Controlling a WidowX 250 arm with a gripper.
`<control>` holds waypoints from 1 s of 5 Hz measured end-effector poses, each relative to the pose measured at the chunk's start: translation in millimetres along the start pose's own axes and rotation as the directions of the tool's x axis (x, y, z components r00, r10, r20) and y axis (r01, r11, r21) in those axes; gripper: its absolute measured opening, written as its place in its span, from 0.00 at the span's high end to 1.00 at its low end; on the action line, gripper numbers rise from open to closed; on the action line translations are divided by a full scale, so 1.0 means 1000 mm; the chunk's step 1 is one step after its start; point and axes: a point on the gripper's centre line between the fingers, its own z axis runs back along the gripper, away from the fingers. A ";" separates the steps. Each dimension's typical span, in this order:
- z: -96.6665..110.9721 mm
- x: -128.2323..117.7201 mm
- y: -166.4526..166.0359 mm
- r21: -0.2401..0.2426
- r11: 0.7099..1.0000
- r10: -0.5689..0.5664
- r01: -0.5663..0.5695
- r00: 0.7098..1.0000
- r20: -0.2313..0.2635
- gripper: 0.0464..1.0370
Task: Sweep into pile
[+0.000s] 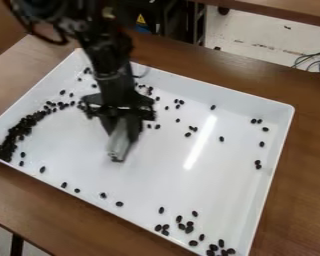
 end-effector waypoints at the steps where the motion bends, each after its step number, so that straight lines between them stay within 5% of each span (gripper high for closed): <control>1: 0.003 -0.007 -0.053 -0.053 0.994 -0.099 0.098 0.995 -0.020 0.68; 2: -0.013 -0.025 -0.092 -0.137 0.986 -0.108 0.097 0.991 -0.075 0.68; 3: -0.024 -0.027 -0.137 -0.133 0.982 -0.148 0.134 0.984 -0.101 0.68; 5: -0.040 -0.022 -0.143 -0.131 0.982 -0.153 0.134 0.977 -0.146 0.68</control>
